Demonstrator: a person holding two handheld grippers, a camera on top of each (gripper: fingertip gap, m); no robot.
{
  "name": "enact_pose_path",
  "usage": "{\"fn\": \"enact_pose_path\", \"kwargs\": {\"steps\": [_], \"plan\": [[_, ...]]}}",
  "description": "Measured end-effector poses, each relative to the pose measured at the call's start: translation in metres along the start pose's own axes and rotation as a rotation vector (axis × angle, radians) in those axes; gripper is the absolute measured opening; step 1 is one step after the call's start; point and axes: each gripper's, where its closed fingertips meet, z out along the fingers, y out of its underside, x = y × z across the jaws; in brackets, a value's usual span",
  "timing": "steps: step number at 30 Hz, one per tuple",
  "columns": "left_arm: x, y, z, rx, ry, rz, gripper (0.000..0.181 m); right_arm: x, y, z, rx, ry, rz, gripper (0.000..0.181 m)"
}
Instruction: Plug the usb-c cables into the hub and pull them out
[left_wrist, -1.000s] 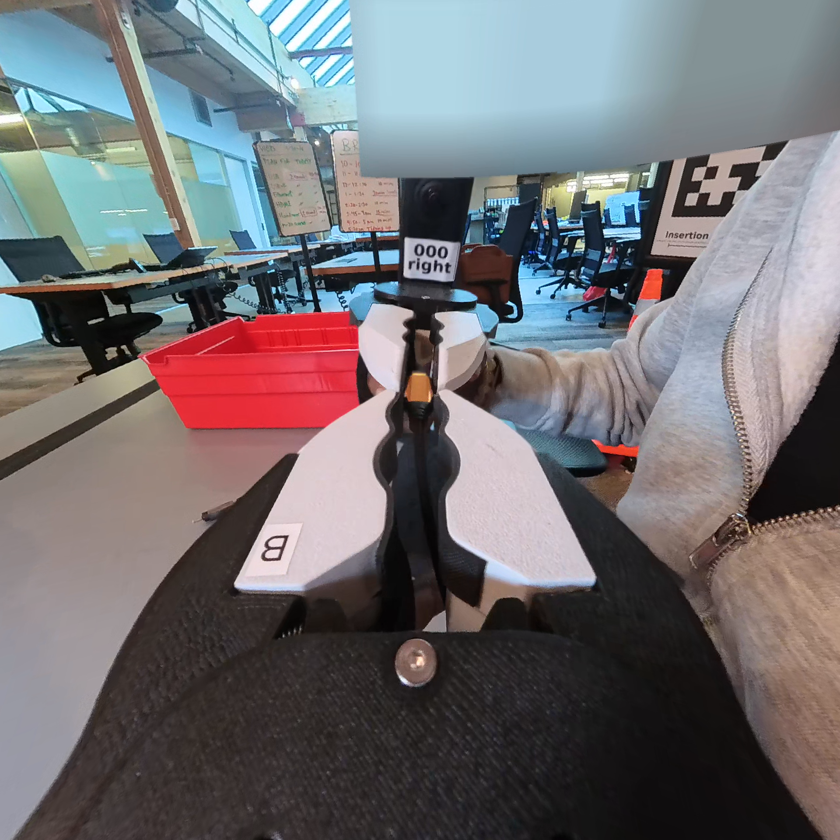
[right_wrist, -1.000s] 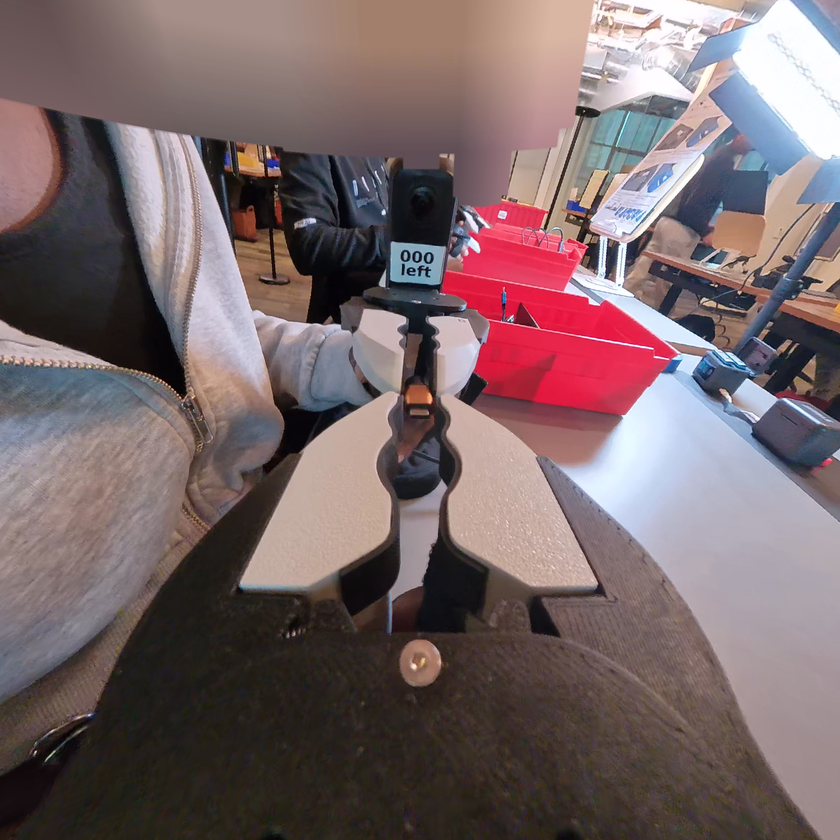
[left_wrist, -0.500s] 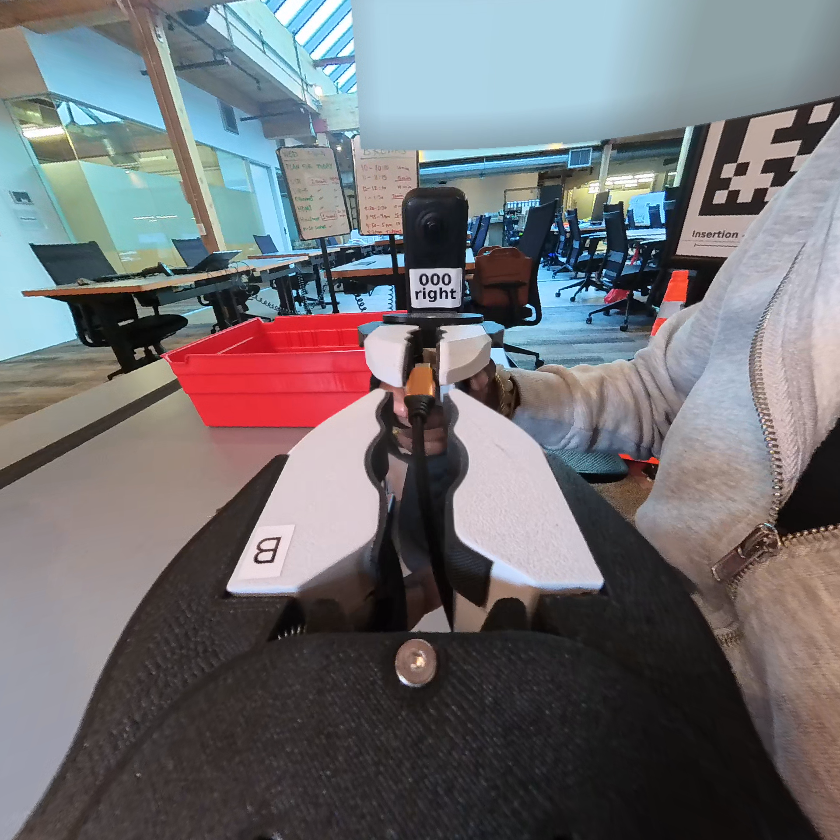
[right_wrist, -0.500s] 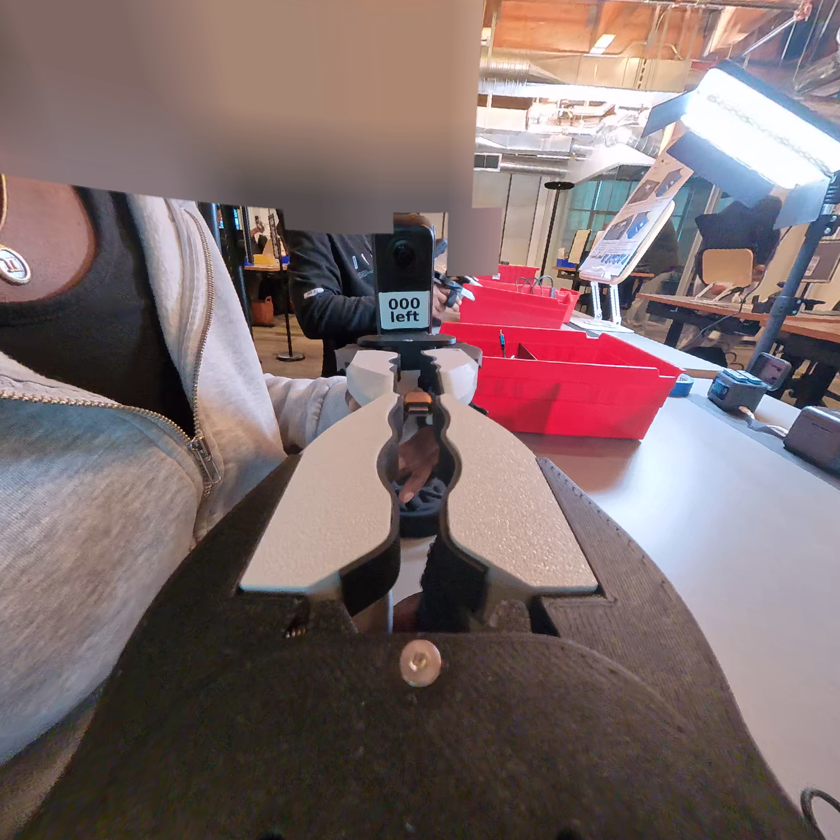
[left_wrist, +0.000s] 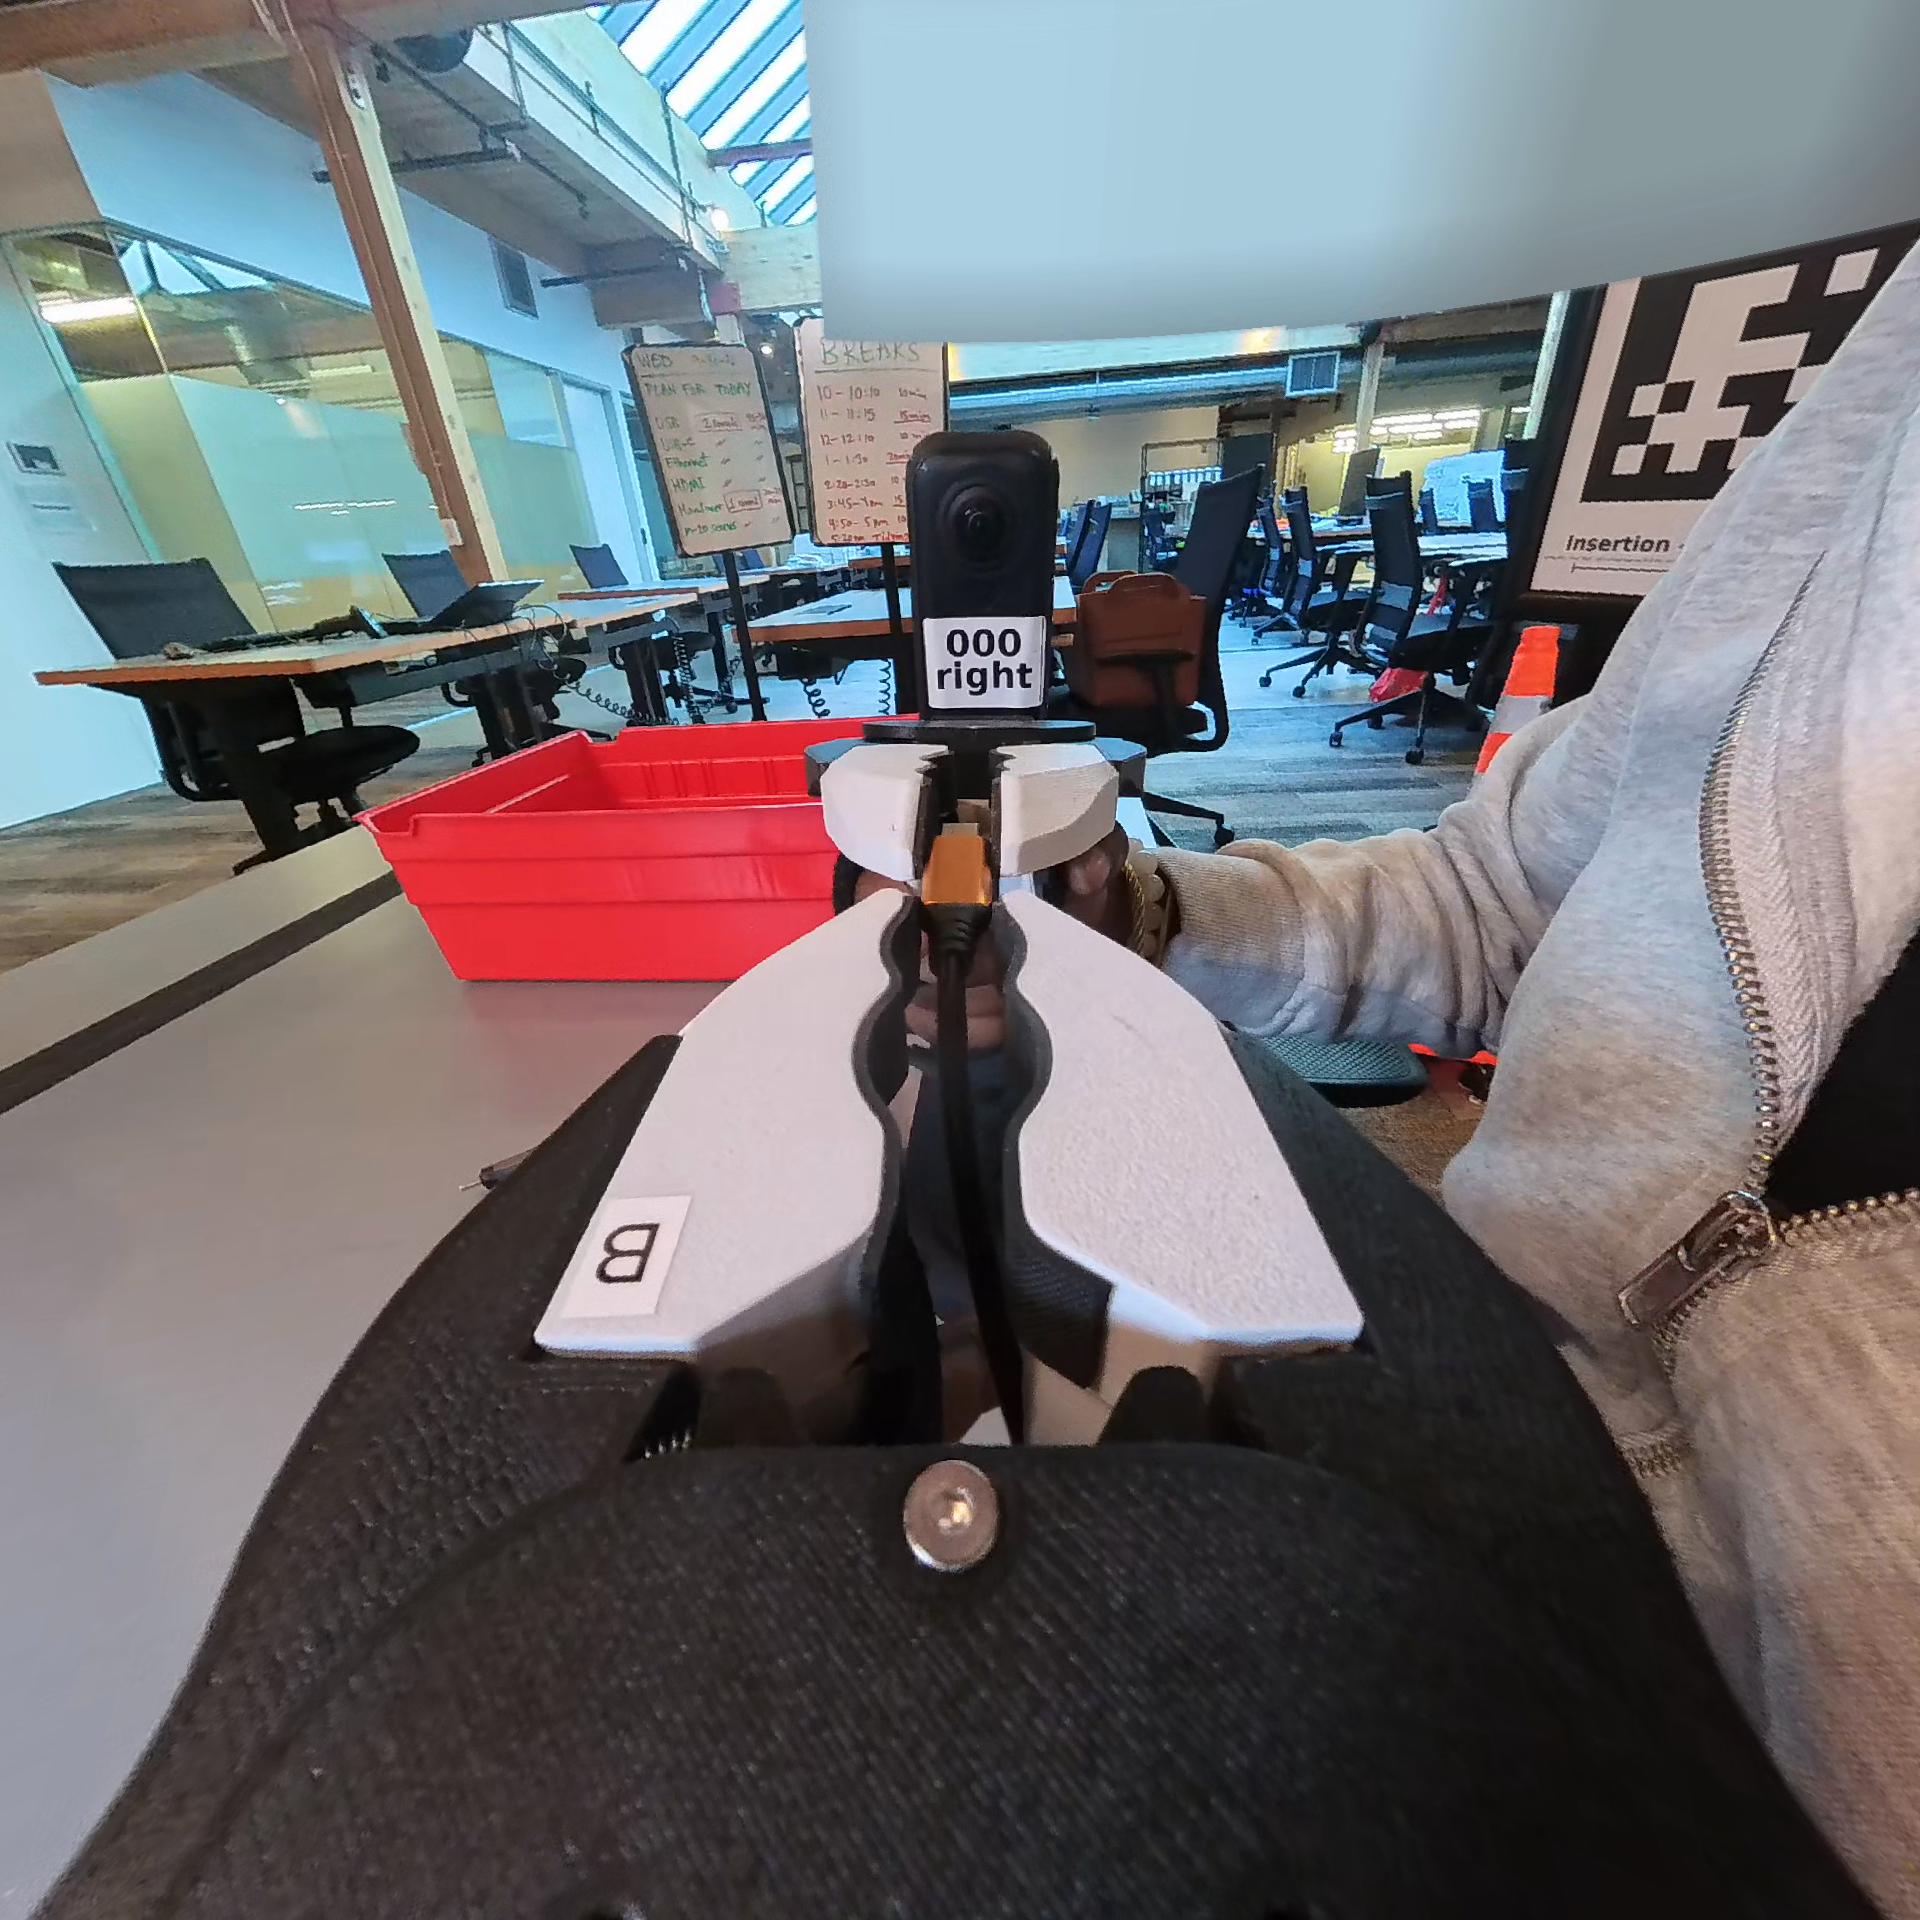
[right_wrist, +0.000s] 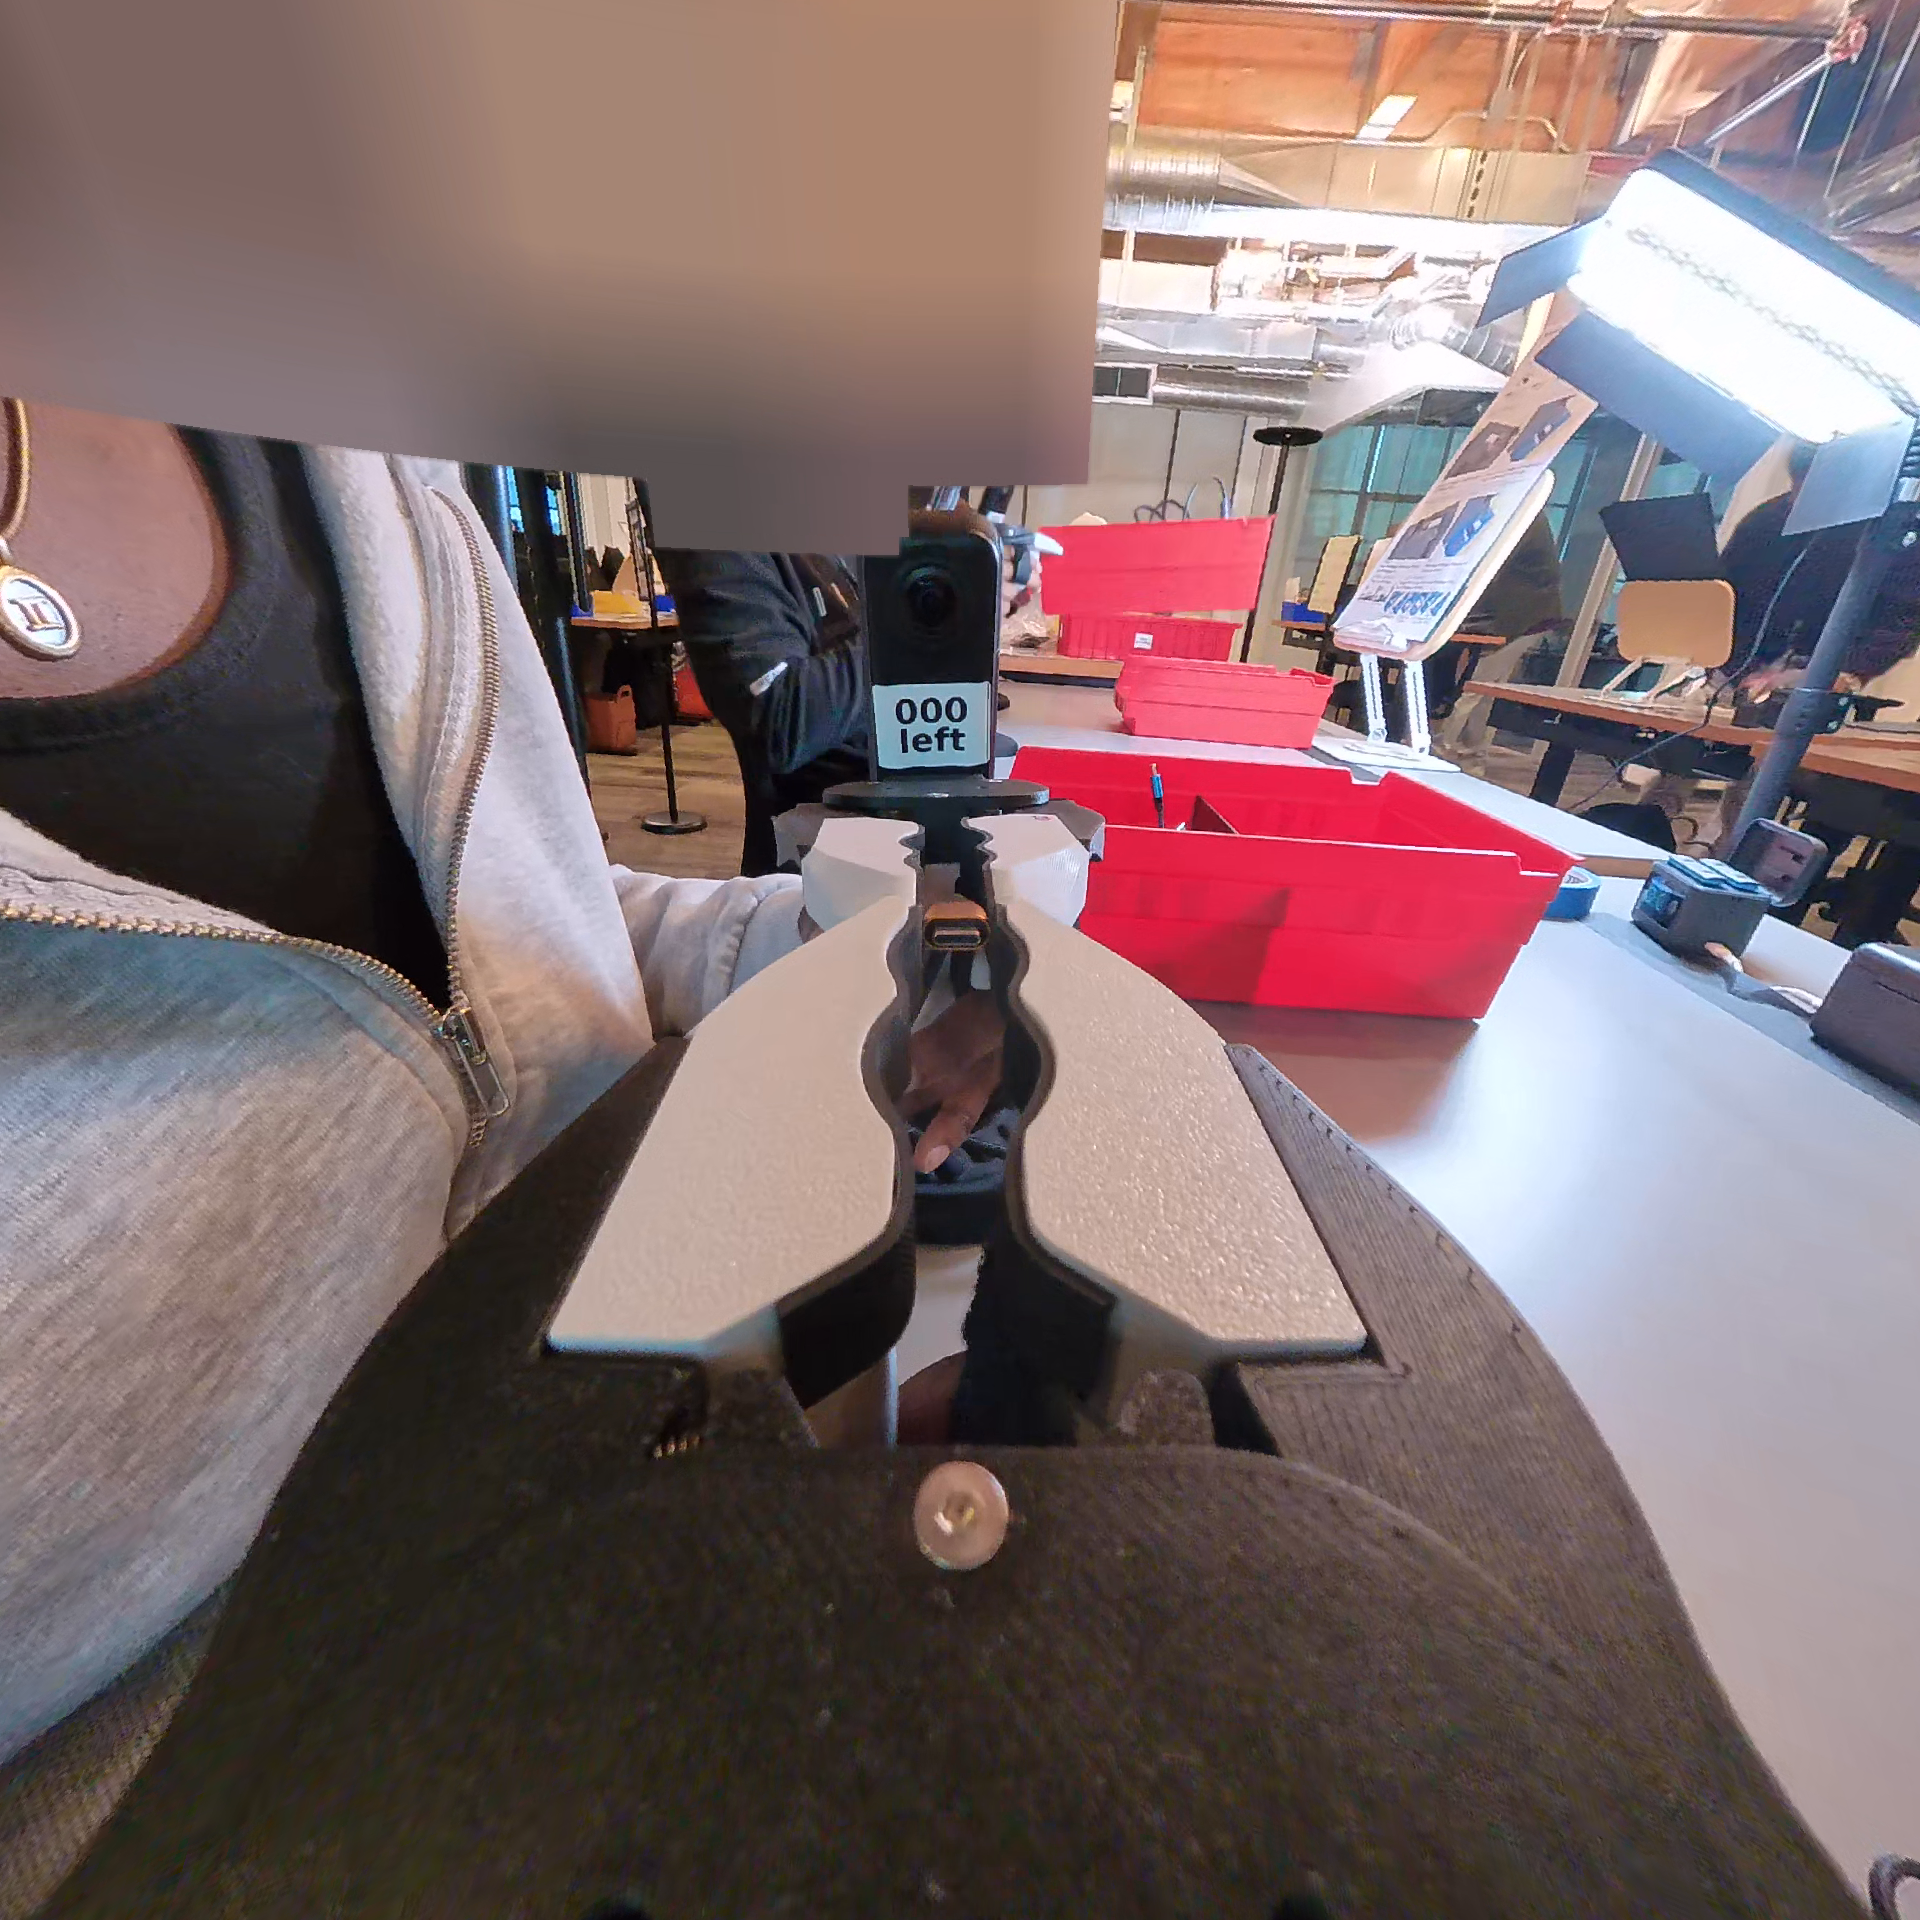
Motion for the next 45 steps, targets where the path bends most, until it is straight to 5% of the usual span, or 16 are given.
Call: {"fn": "enact_pose_path", "kwargs": {"steps": [6,10,13,17,23,27,33,36,39,45], "plan": [[-0.017,0.005,-0.007,-0.062,-0.115,0.021,0.012,0.016,0.011,-0.003,-0.114,0.069,0.036,0.023],[-0.038,0.009,-0.032,-0.079,-0.228,0.004,0.012,0.032,0.052,-0.023,-0.503,0.108,0.103,0.052],[-0.04,0.013,-0.04,-0.081,-0.242,-0.001,0.012,0.04,0.086,-0.04,-0.807,0.119,0.088,0.053],[-0.037,0.018,-0.037,-0.089,-0.229,0.01,0.012,0.045,0.124,-0.048,-1.035,0.054,0.131,0.047],[-0.038,0.015,-0.041,-0.054,-0.219,-0.019,0.012,0.051,0.152,-0.053,-1.156,-0.047,0.162,0.027],[-0.039,0.014,-0.043,-0.04,-0.221,-0.022,0.012,0.047,0.154,-0.054,-1.206,-0.048,-0.024,0.022],[-0.039,0.014,-0.044,-0.036,-0.225,-0.021,0.012,0.032,0.11,-0.073,-1.236,-0.046,-0.281,0.021],[-0.038,0.015,-0.042,-0.047,-0.218,-0.011,0.012,0.002,0.094,-0.093,-1.325,-0.079,-0.231,0.021],[-0.035,0.018,-0.039,-0.064,-0.211,0.007,0.012,-0.023,0.115,-0.108,-1.386,-0.094,-0.17,0.021],[-0.033,0.018,-0.038,-0.064,-0.202,0.01,0.012,-0.025,0.13,-0.112,-1.438,-0.041,0.013,0.023]]}}
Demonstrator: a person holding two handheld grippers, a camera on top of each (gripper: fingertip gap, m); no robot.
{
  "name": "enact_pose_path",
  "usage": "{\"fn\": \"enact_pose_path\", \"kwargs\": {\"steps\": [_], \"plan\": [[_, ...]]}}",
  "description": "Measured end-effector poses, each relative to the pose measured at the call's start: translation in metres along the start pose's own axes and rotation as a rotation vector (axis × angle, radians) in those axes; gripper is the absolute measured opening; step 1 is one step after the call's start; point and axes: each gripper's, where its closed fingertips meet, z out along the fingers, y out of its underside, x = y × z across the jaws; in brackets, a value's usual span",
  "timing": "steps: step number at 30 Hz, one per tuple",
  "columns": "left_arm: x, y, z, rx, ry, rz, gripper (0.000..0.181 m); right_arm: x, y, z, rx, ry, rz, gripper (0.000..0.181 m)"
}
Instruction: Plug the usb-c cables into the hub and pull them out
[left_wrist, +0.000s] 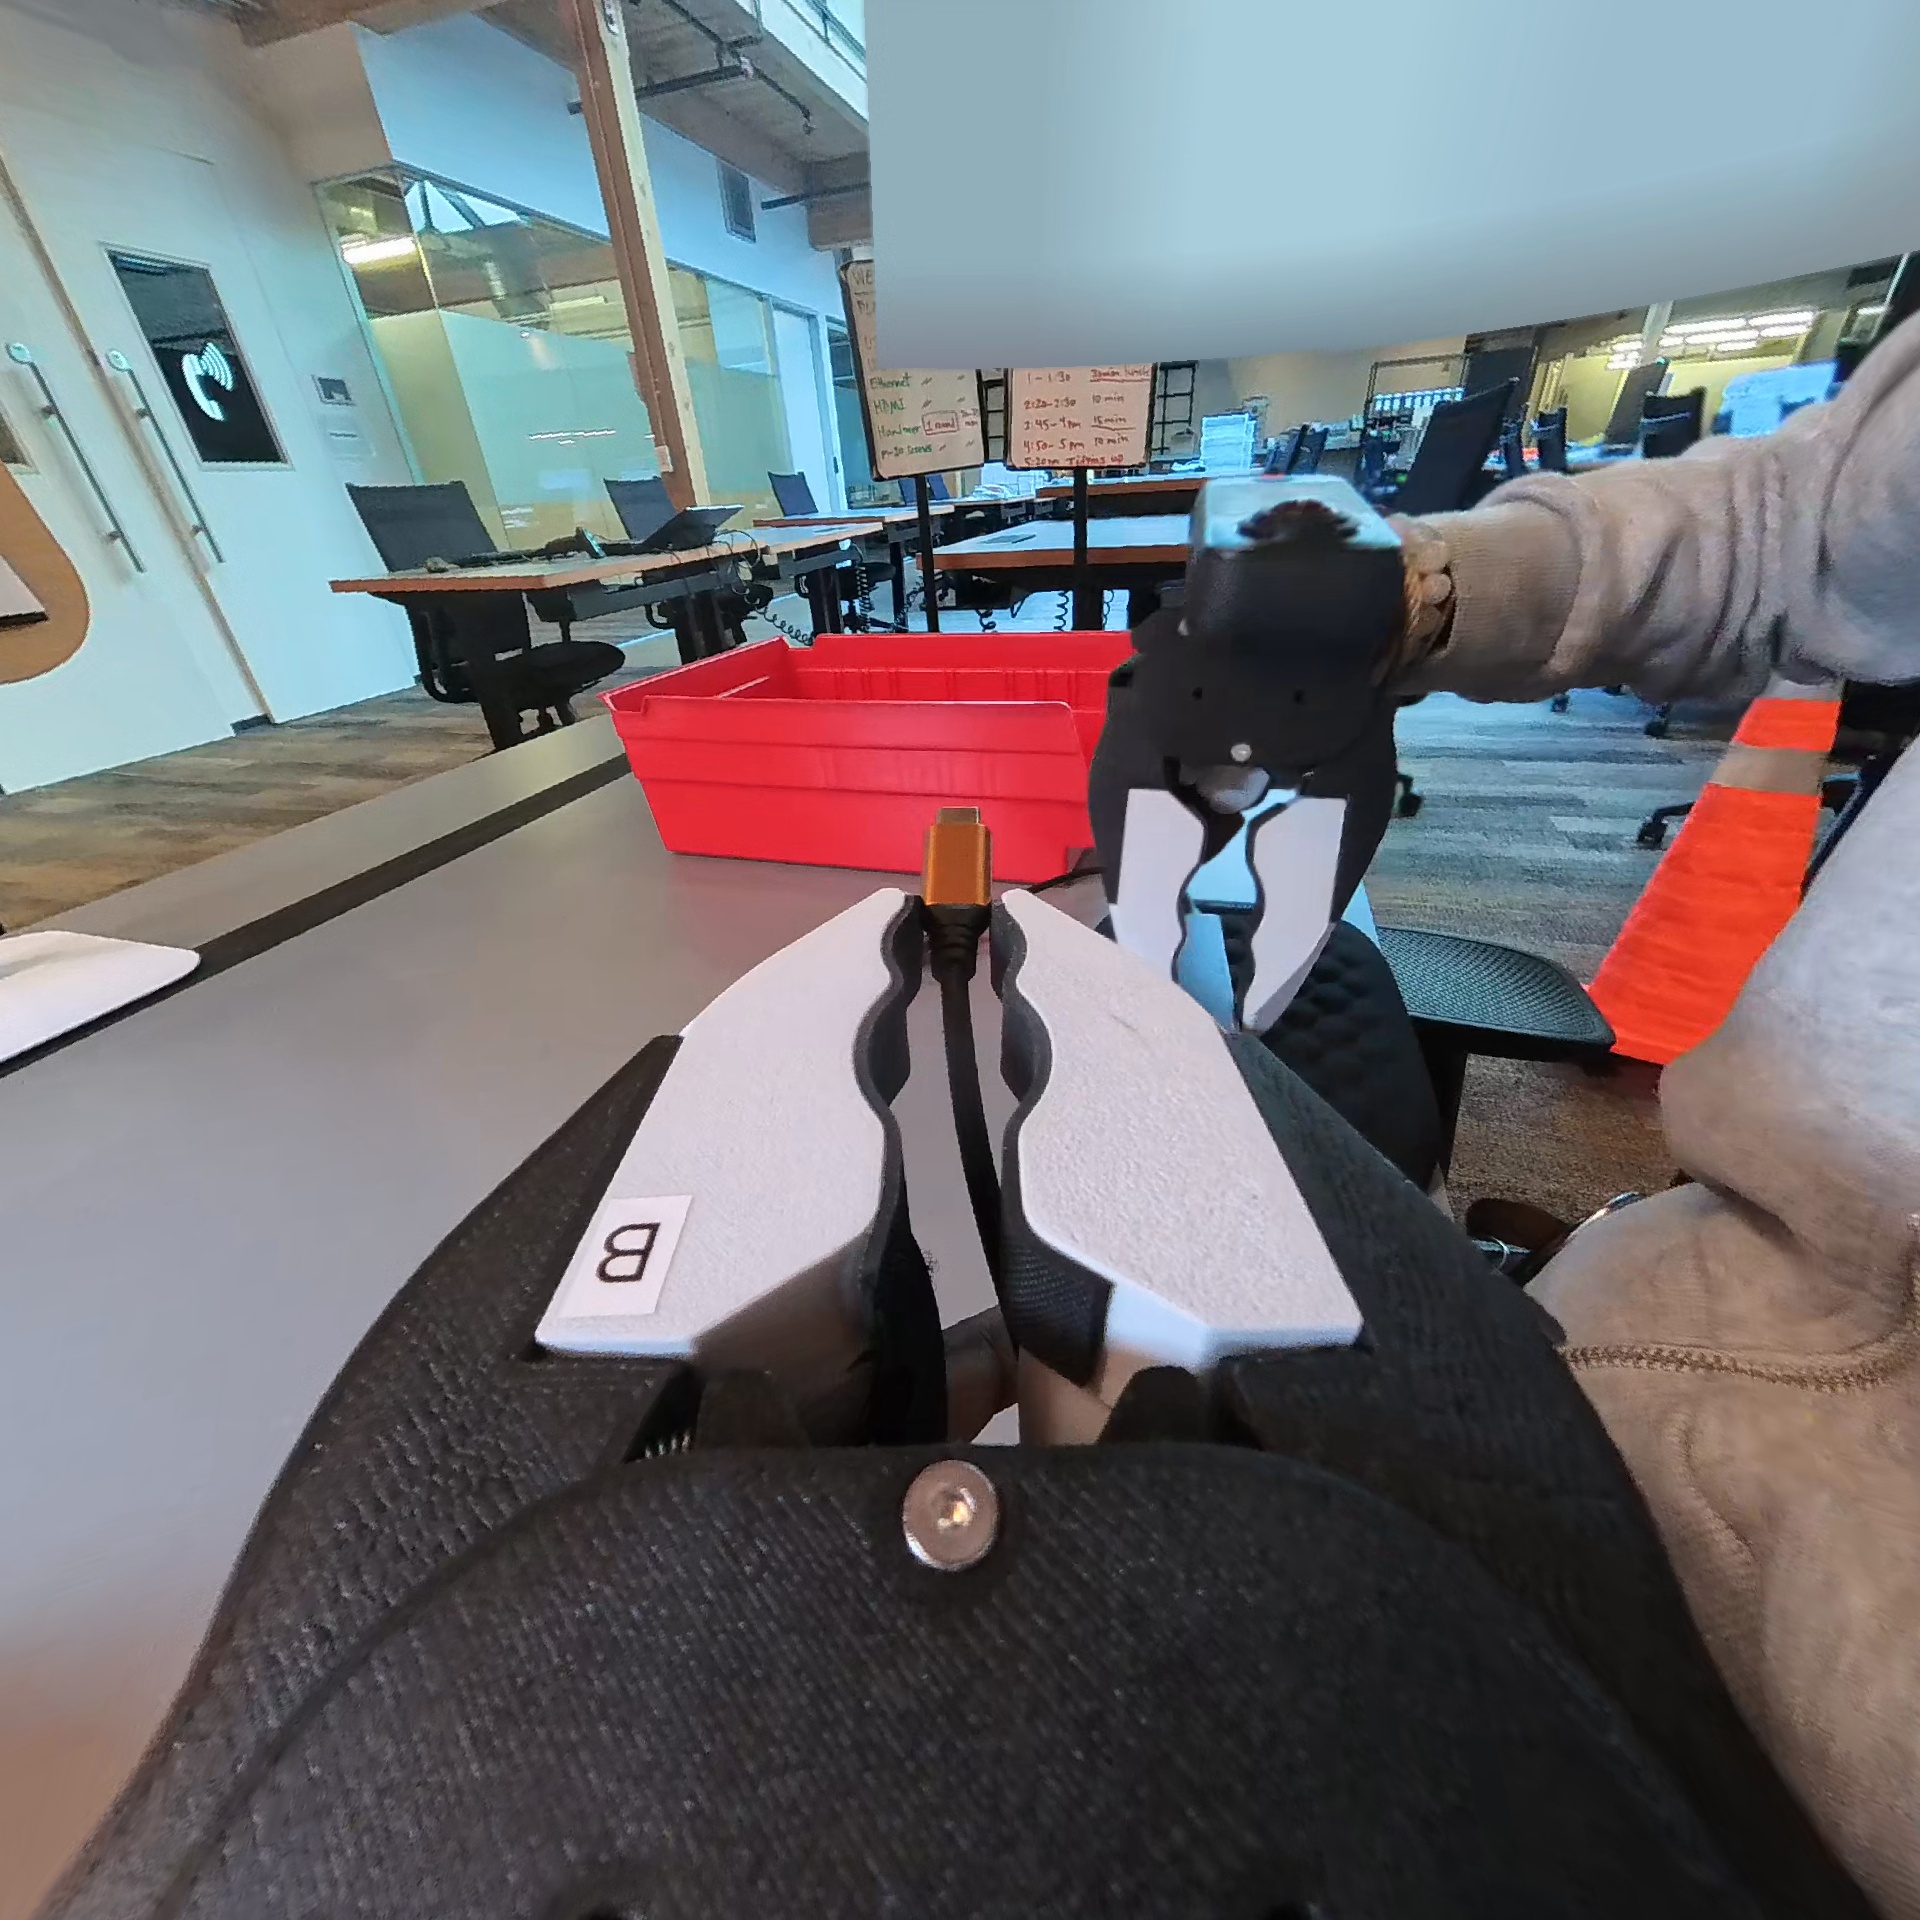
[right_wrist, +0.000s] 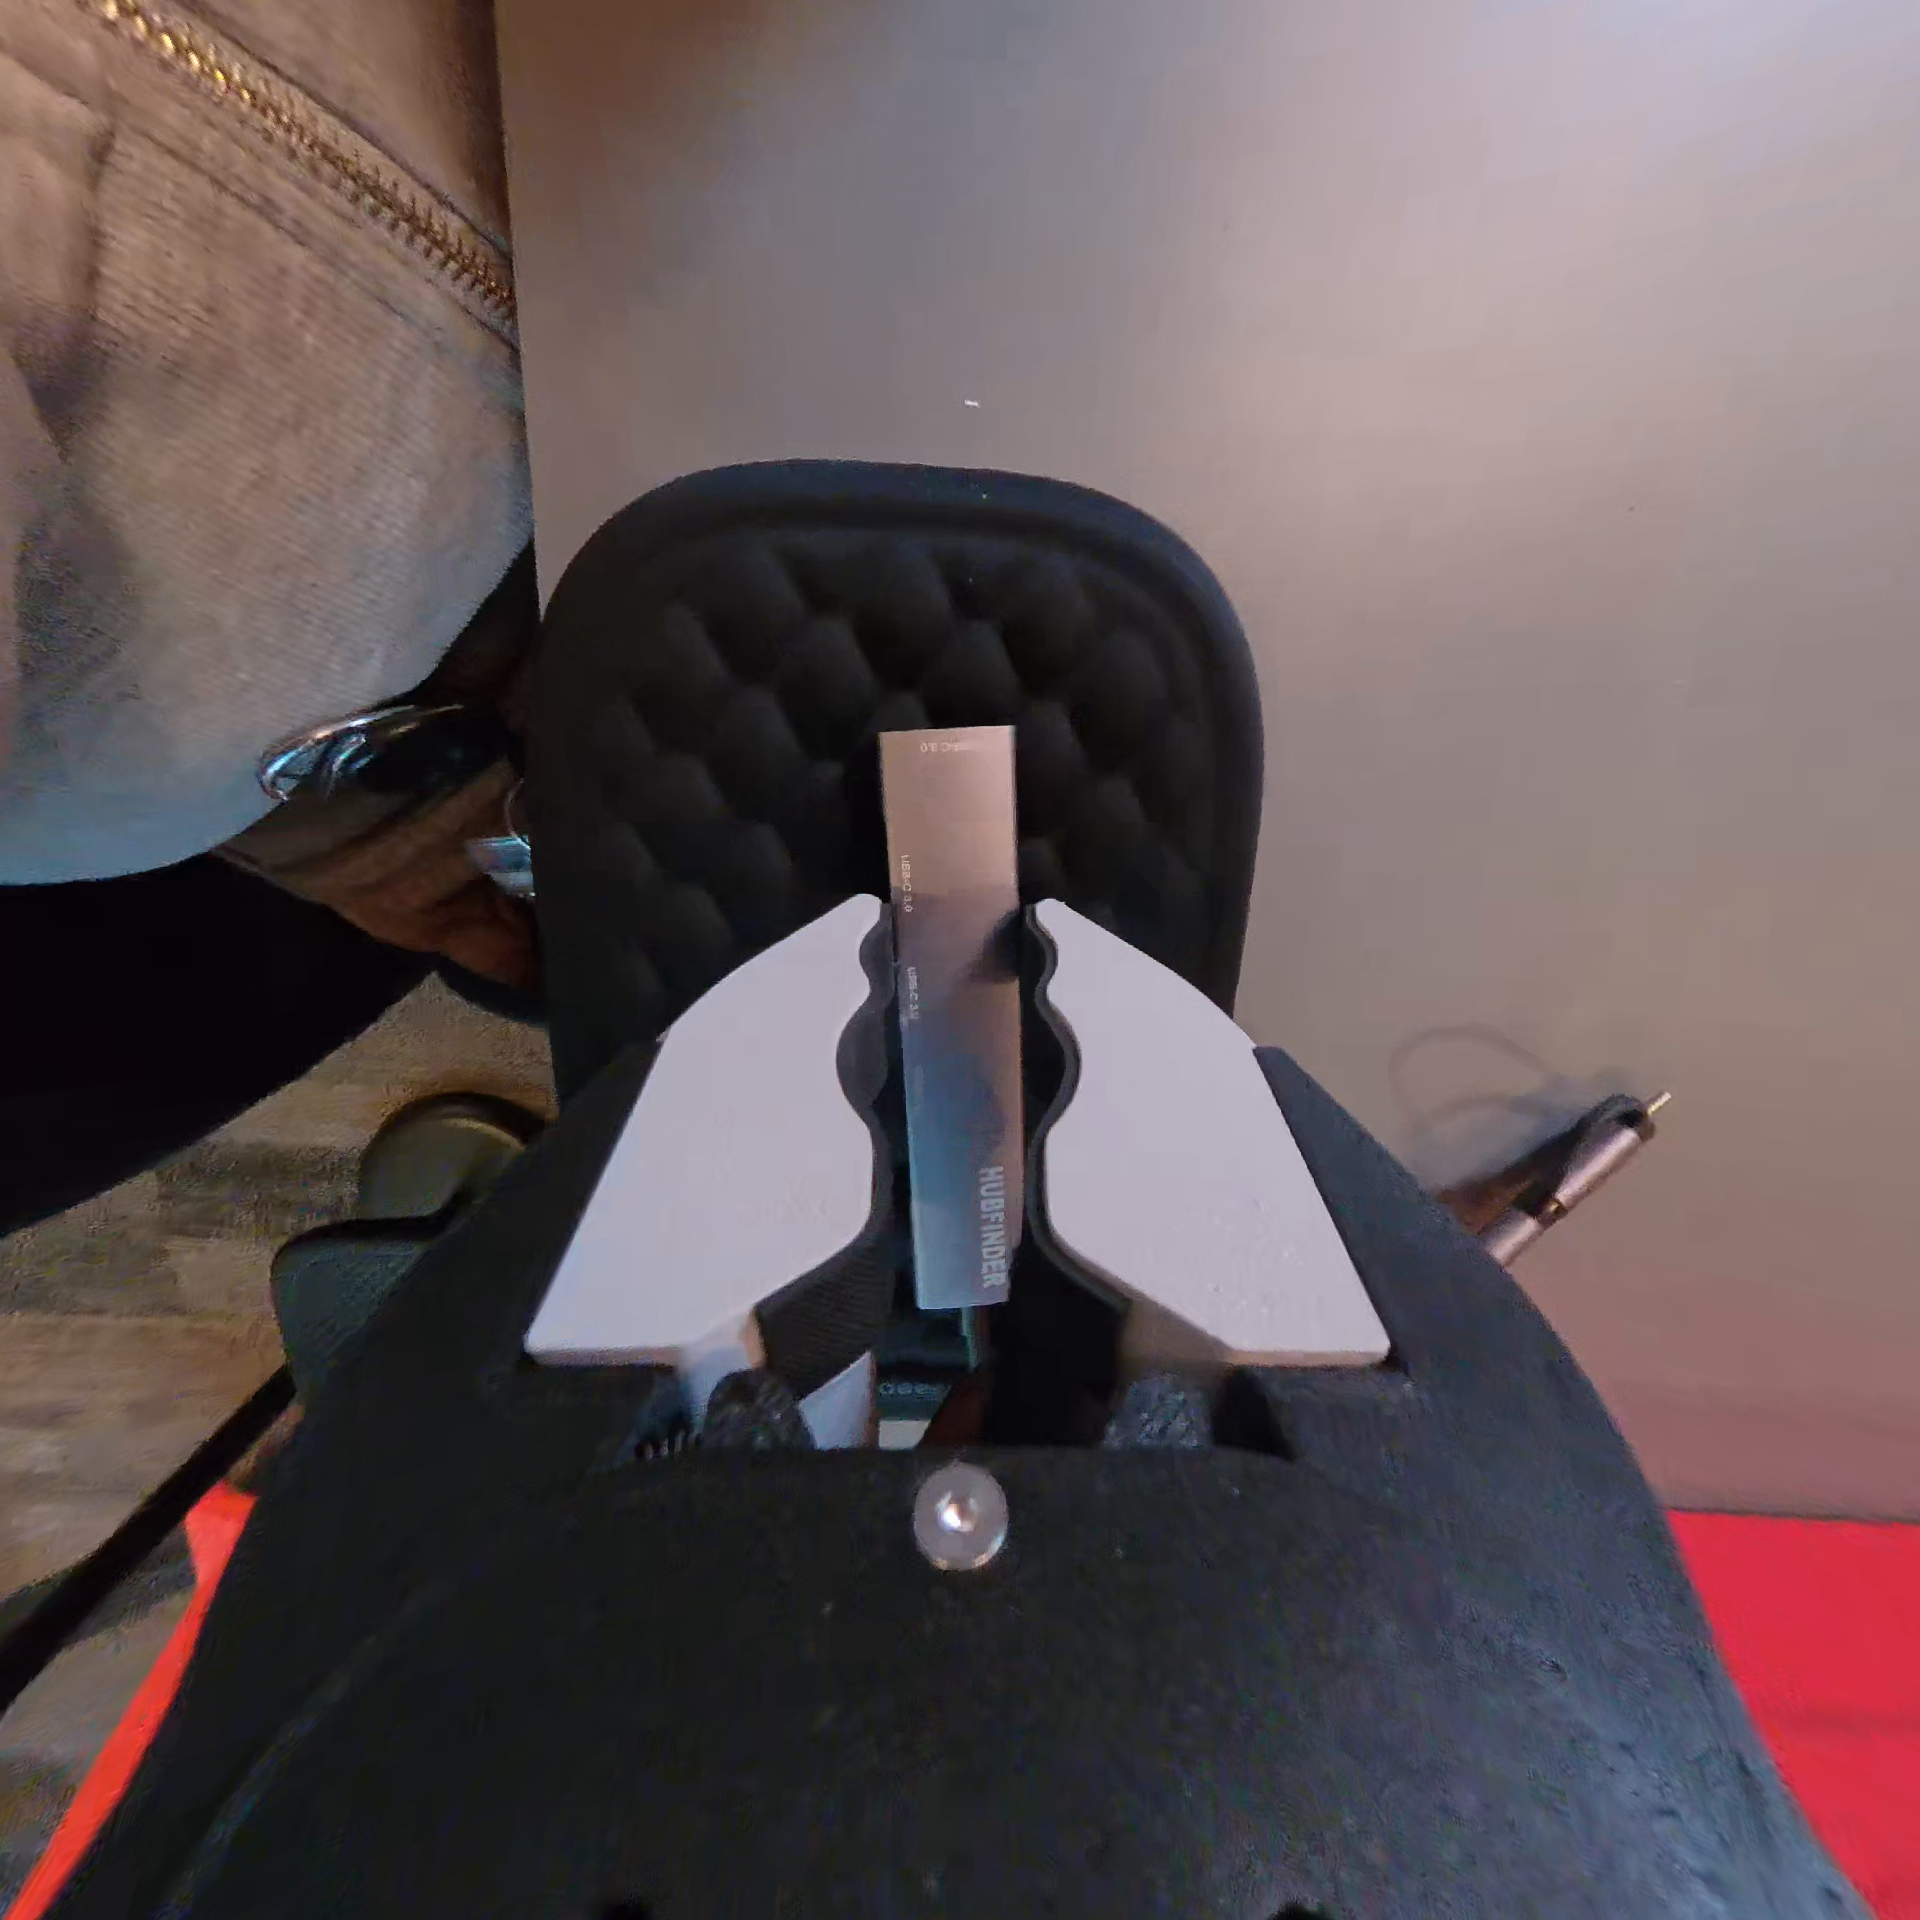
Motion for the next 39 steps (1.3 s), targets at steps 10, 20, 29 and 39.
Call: {"fn": "enact_pose_path", "kwargs": {"steps": [10,20,29,39], "plan": [[0.009,0.032,0.014,-0.208,0.058,0.006,0.012,0.004,-0.004,-0.003,0.08,0.088,-0.032,0.022],[0.026,0.067,0.028,-0.479,0.162,0.021,0.012,0.037,-0.041,-0.034,0.185,0.096,0.103,0.022],[0.024,0.067,0.027,-0.47,0.153,0.014,0.012,0.048,-0.052,-0.025,0.064,0.024,-0.029,0.022],[0.023,0.071,0.027,-0.49,0.152,-0.007,0.012,0.049,-0.056,-0.023,0.068,0.047,-0.042,0.022]]}}
